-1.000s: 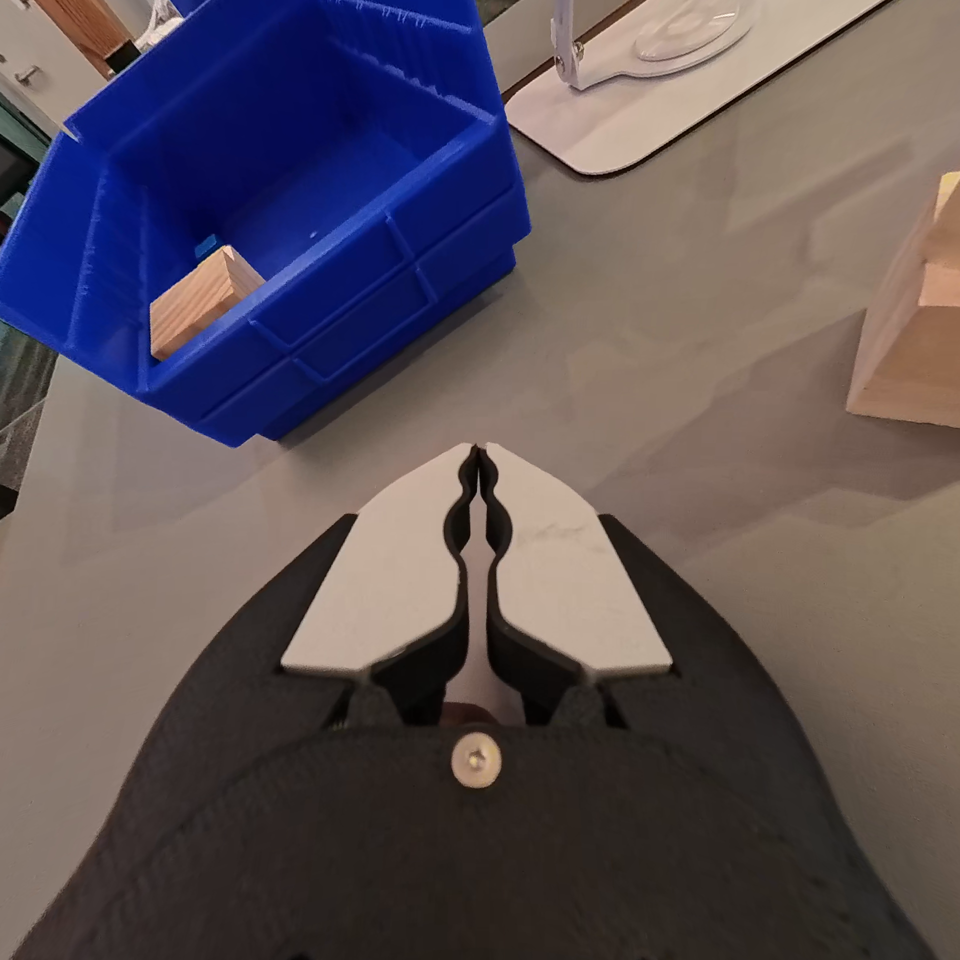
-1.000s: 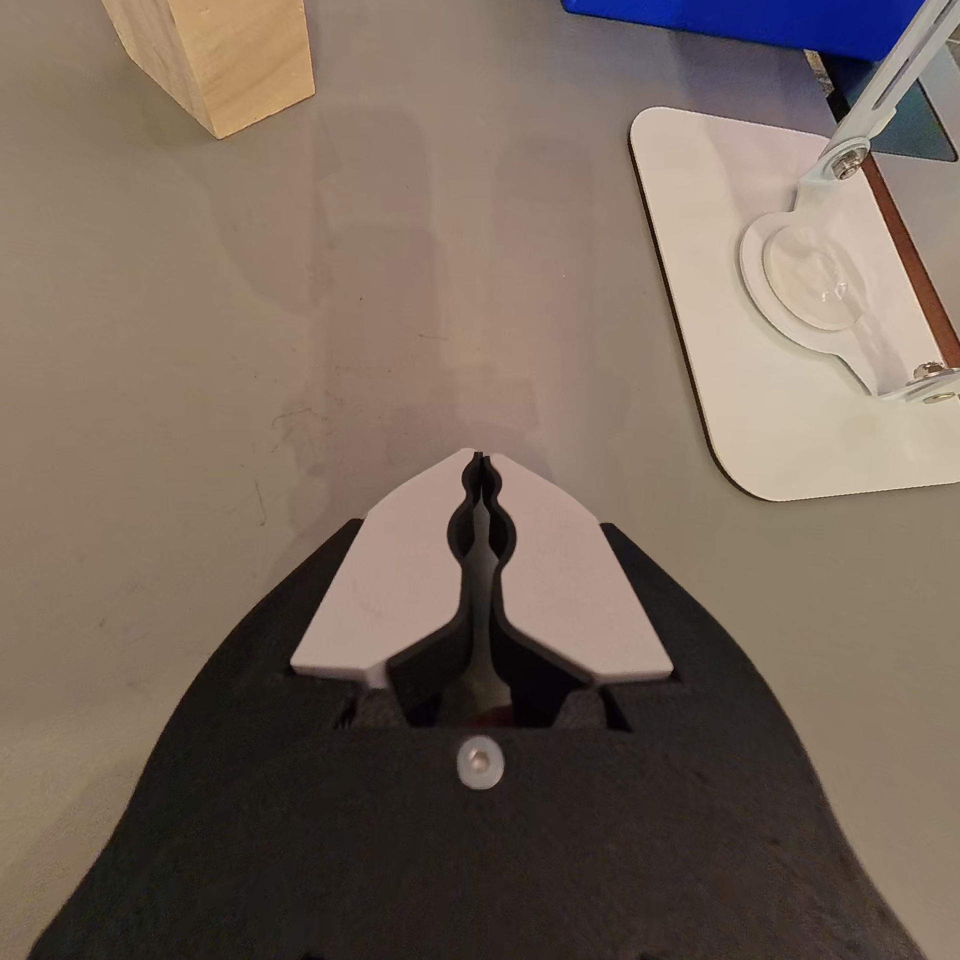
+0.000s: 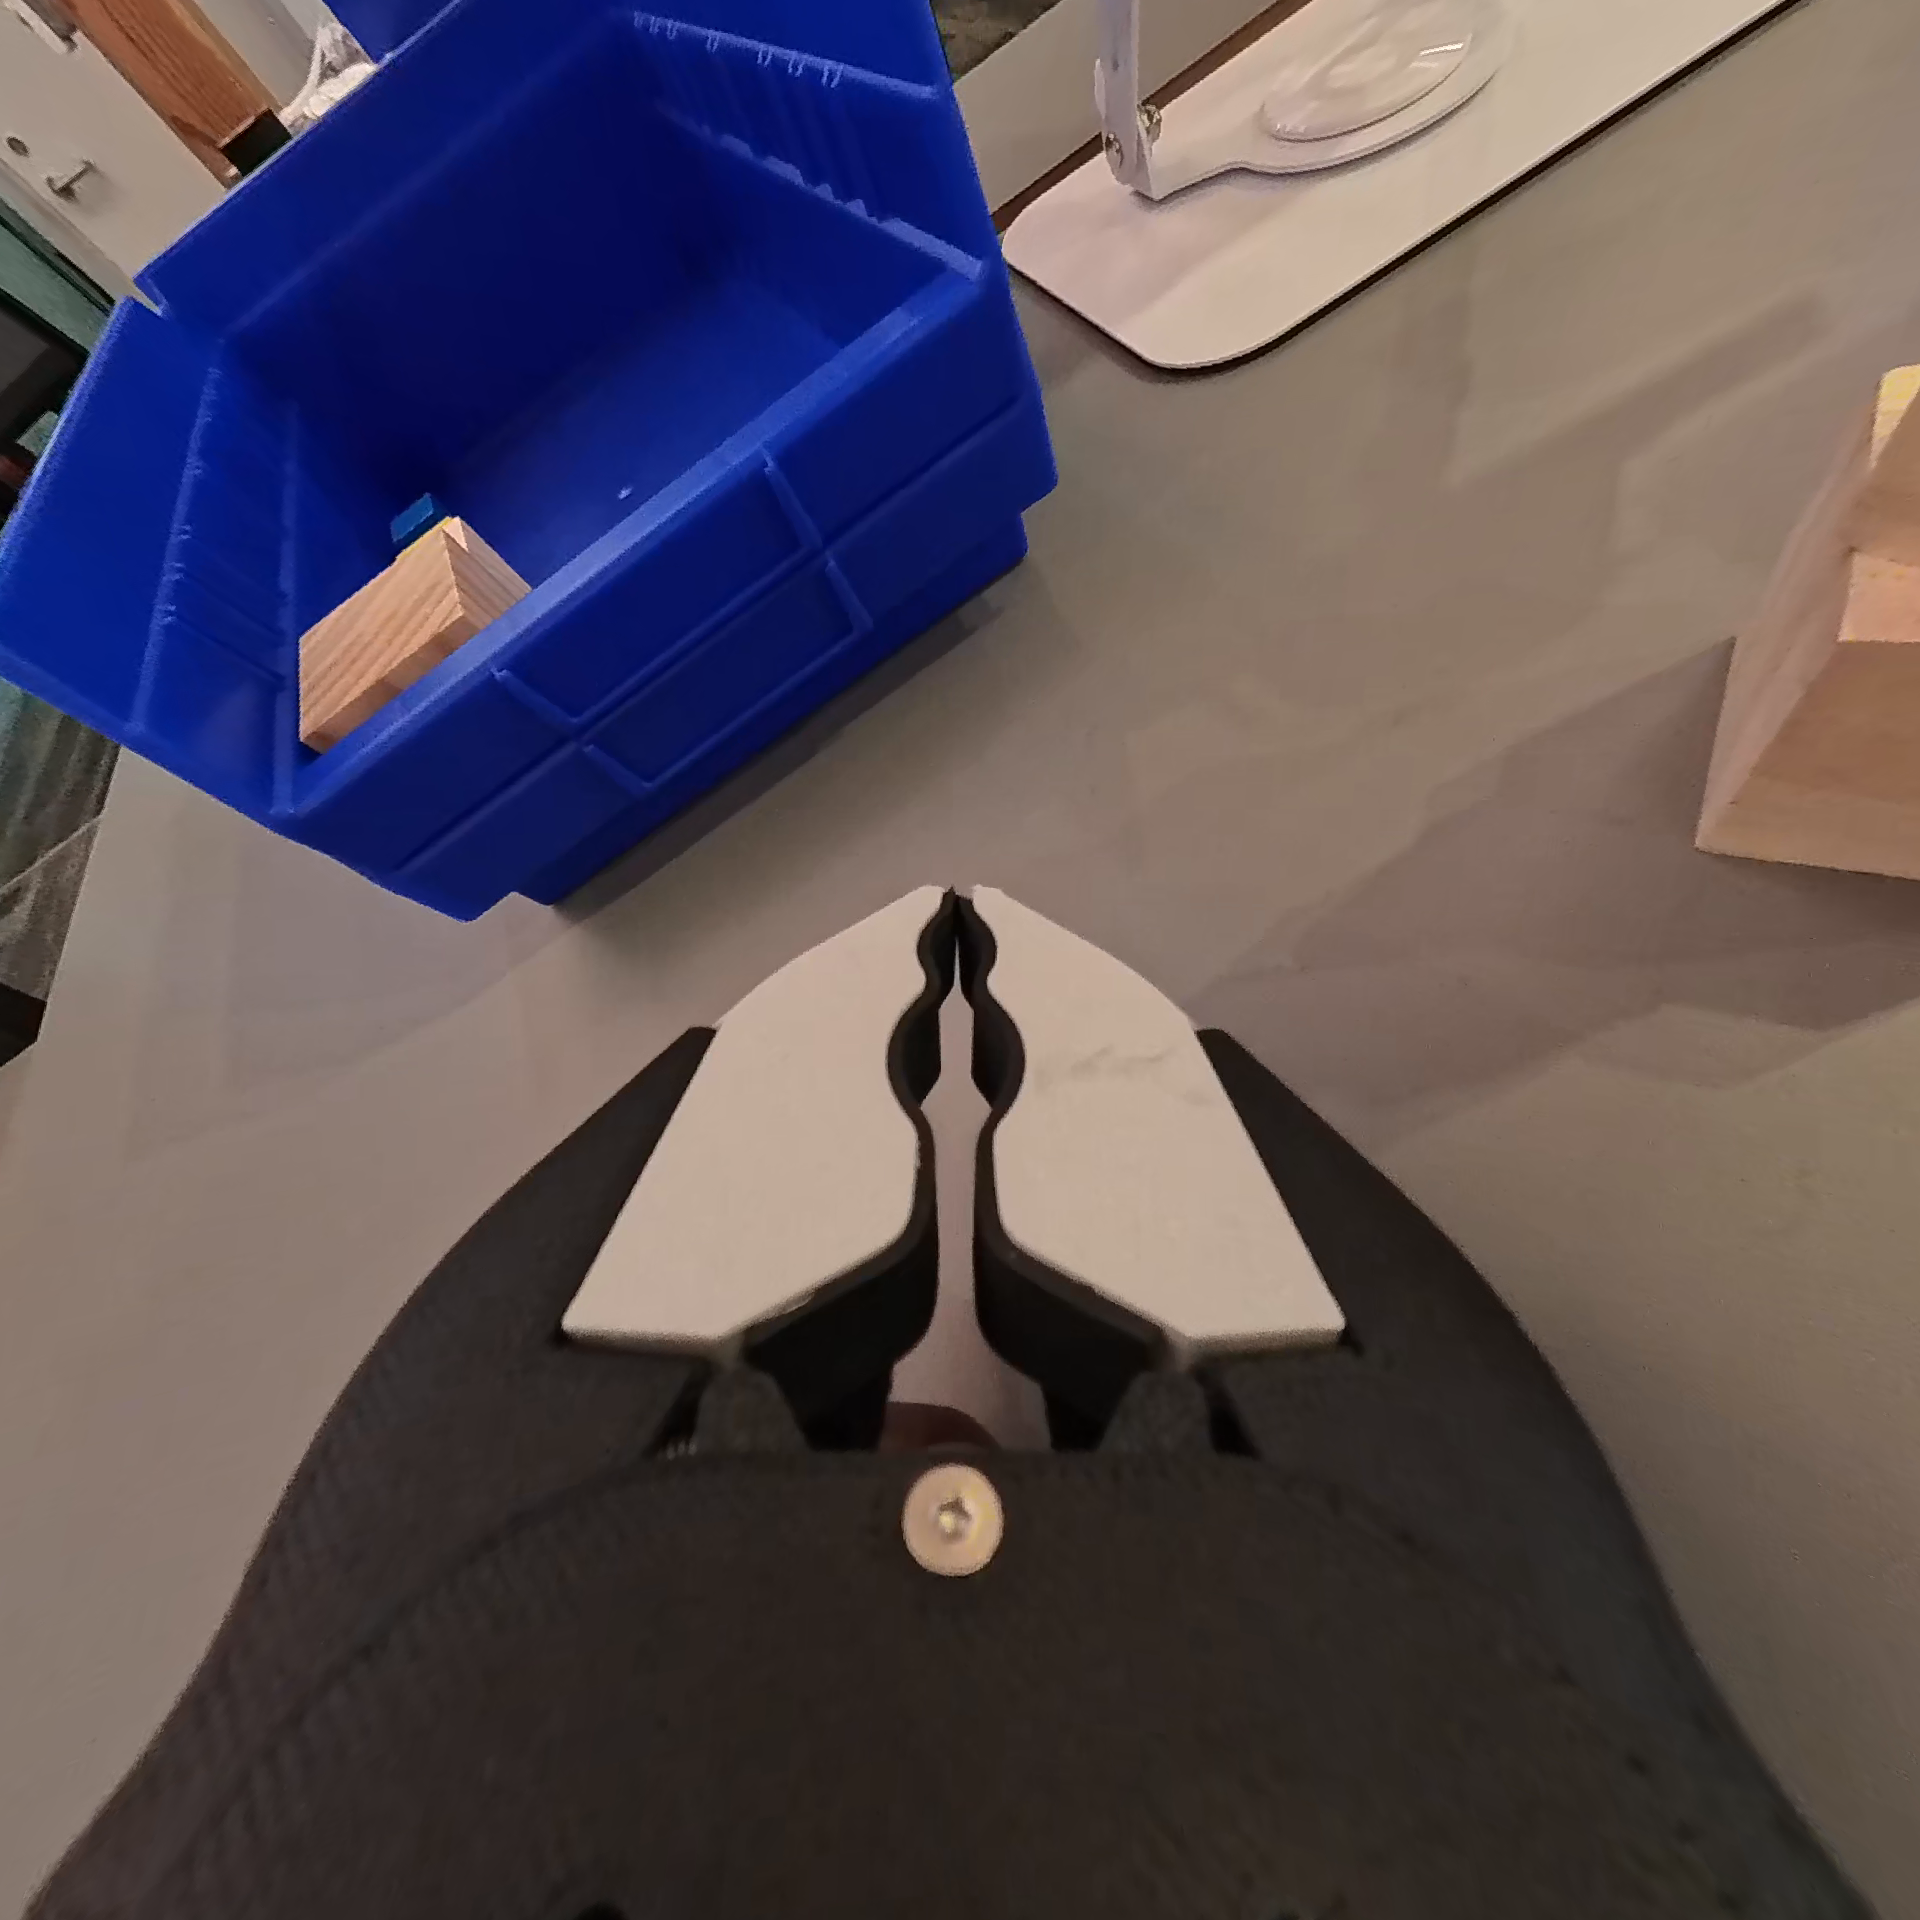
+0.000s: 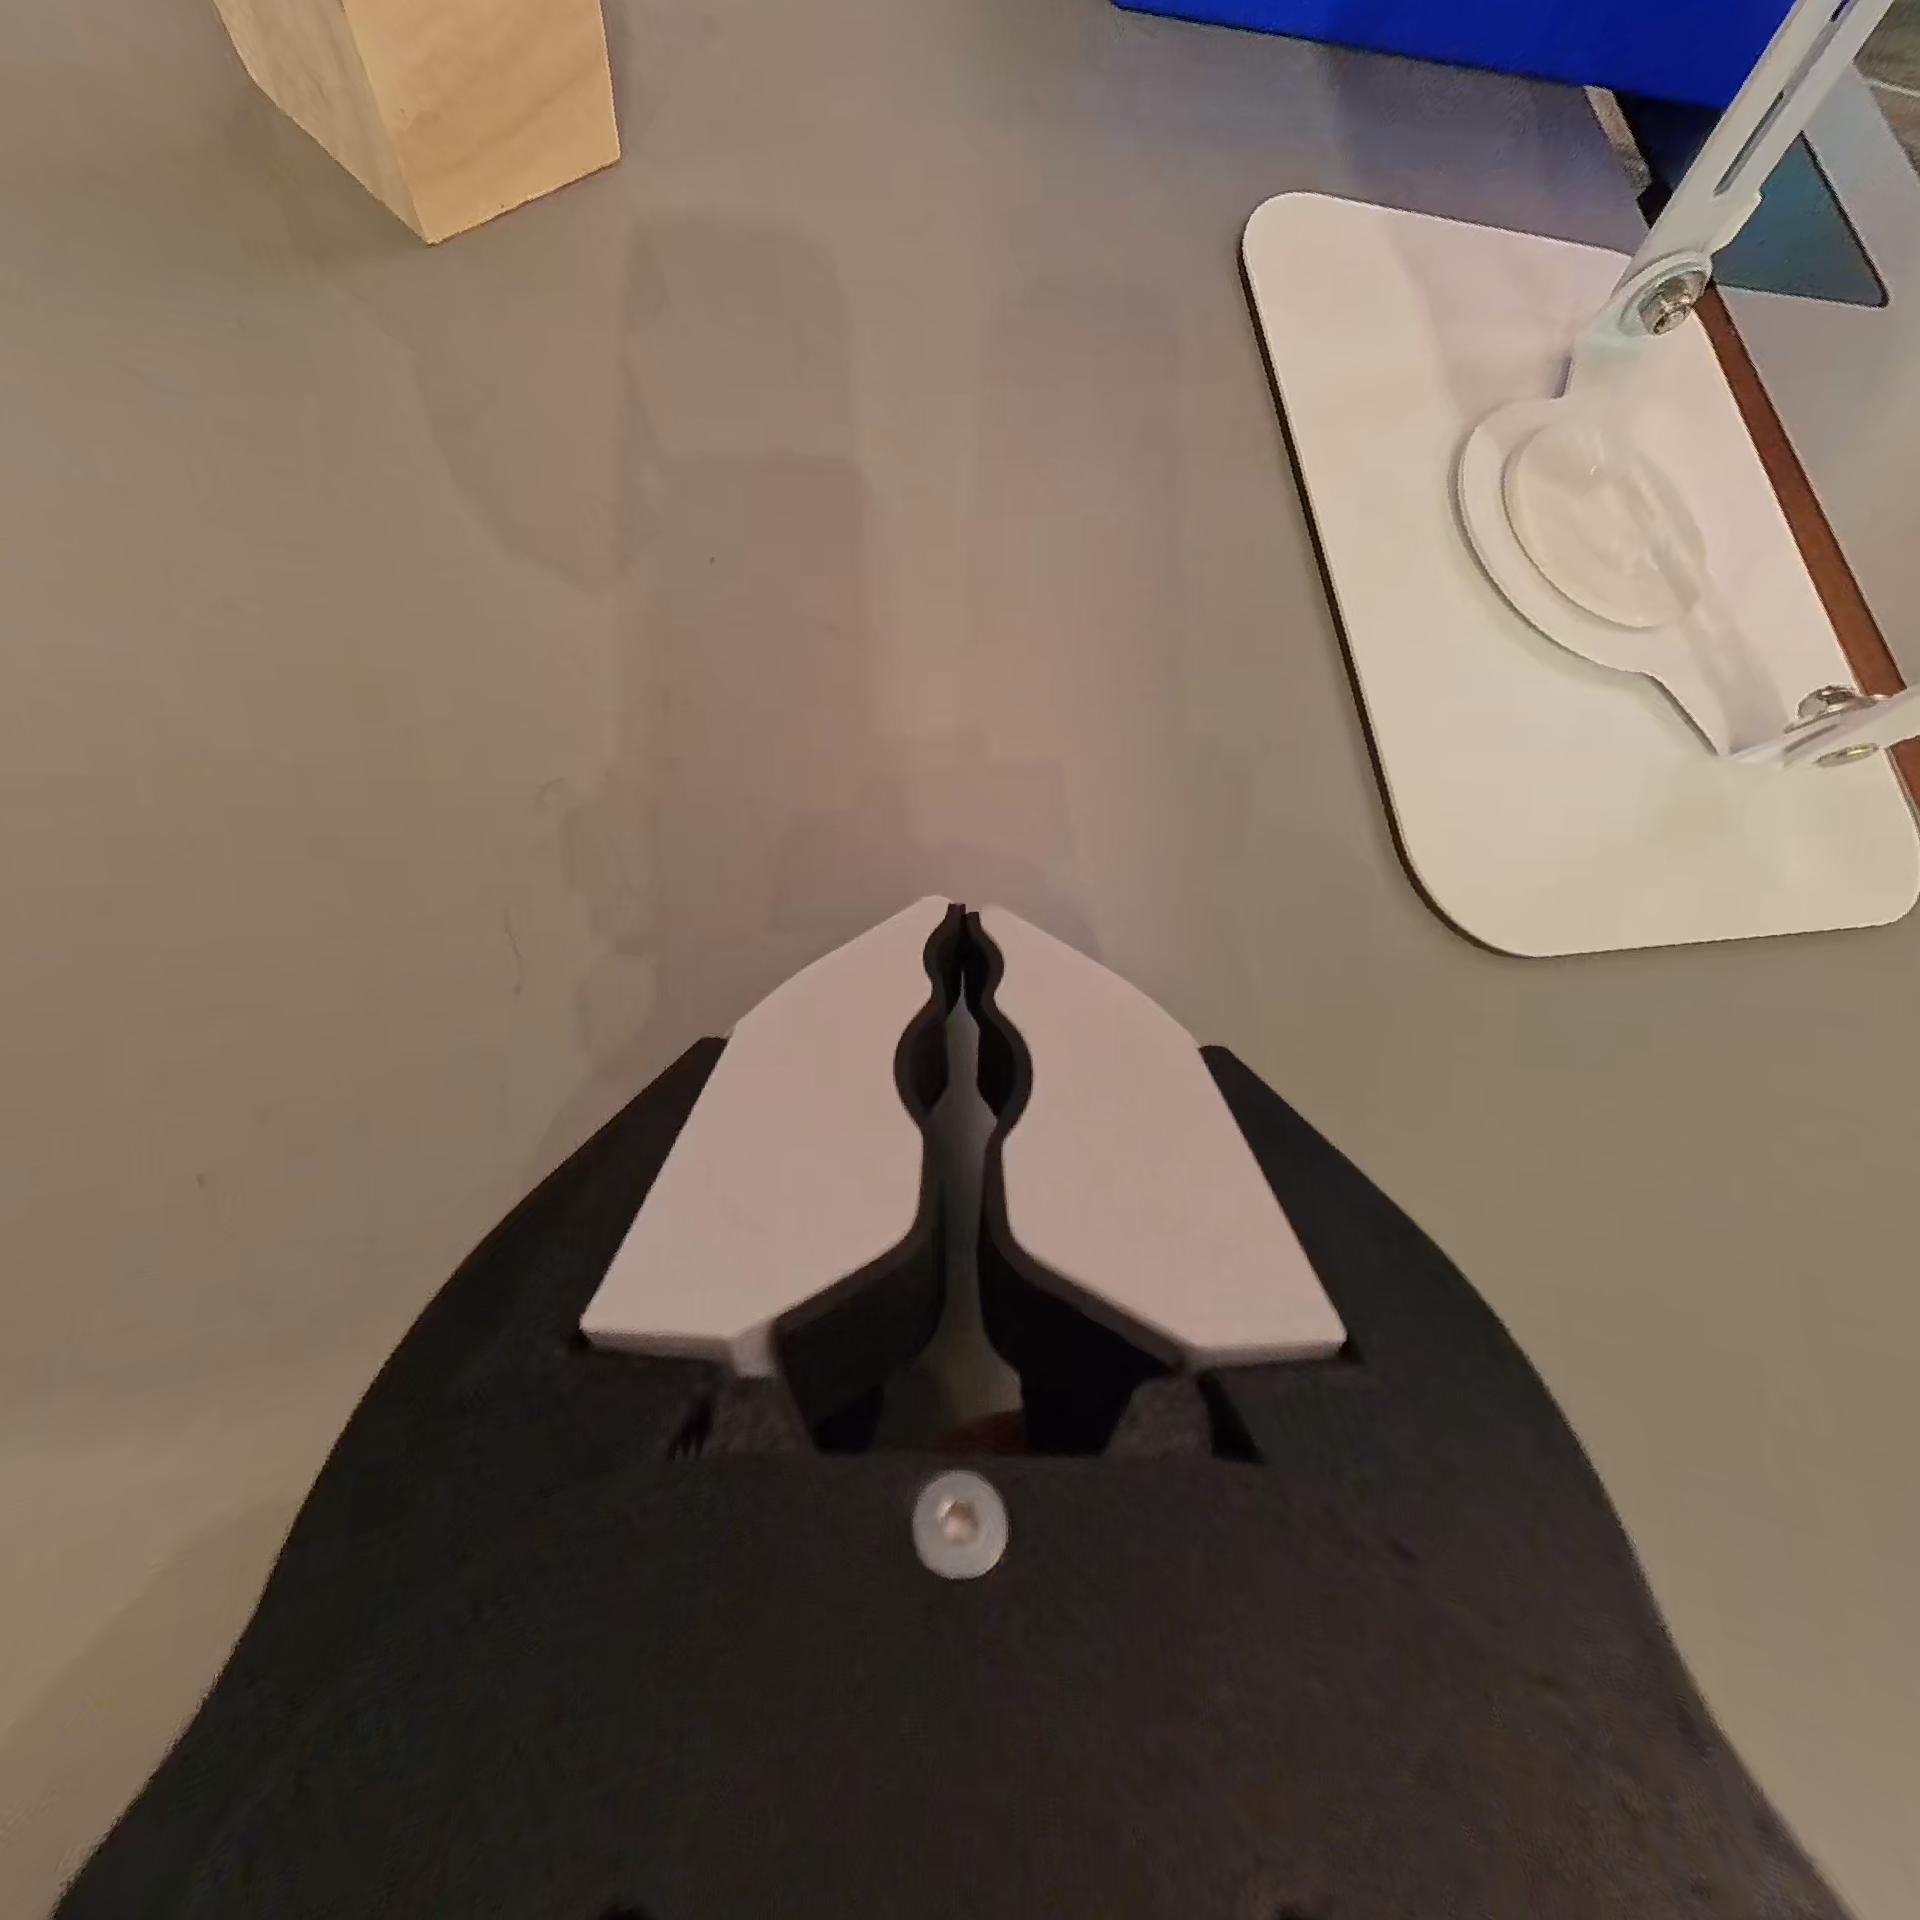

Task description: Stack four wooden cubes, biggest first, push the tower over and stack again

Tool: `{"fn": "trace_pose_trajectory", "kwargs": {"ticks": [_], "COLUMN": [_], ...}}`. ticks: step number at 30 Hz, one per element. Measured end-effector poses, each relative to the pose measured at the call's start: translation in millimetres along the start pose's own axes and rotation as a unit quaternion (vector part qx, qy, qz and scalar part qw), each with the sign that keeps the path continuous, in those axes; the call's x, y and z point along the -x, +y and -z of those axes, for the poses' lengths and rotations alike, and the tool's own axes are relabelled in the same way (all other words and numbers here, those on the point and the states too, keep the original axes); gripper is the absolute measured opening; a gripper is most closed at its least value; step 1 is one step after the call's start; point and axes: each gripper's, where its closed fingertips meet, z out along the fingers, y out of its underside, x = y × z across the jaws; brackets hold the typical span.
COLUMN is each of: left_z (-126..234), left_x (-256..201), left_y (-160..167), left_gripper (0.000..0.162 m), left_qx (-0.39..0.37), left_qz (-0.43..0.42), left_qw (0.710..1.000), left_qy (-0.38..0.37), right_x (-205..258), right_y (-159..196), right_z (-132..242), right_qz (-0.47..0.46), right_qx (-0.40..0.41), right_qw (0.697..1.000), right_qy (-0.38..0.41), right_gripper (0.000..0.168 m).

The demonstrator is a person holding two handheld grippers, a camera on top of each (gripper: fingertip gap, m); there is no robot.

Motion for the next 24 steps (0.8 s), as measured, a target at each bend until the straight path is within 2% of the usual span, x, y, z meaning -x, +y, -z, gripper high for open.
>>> {"fn": "trace_pose_trajectory", "kwargs": {"ticks": [15,21,24], "left_z": [0.6,14.3,28.0], "left_x": [2.2,11.0,18.7], "left_y": [0.8,-2.9,-4.9], "left_gripper": [0.0,0.0,0.0], "left_qx": [0.001,-0.024,-0.022], "left_qz": [0.002,0.045,0.044], "left_qw": [1.0,0.999,0.998], "left_qy": [-0.006,-0.016,-0.049], "right_x": [-10.4,-13.4,-12.9], "right_y": [11.4,16.3,18.5], "right_z": [10.8,15.5,17.2], "right_qz": [-0.012,-0.015,-0.013], "right_qx": [0.001,0.002,0.004], "right_qw": [1.0,1.0,1.0], "right_qy": [0.01,0.015,0.015], "right_gripper": [0.0,0.0,0.0]}}
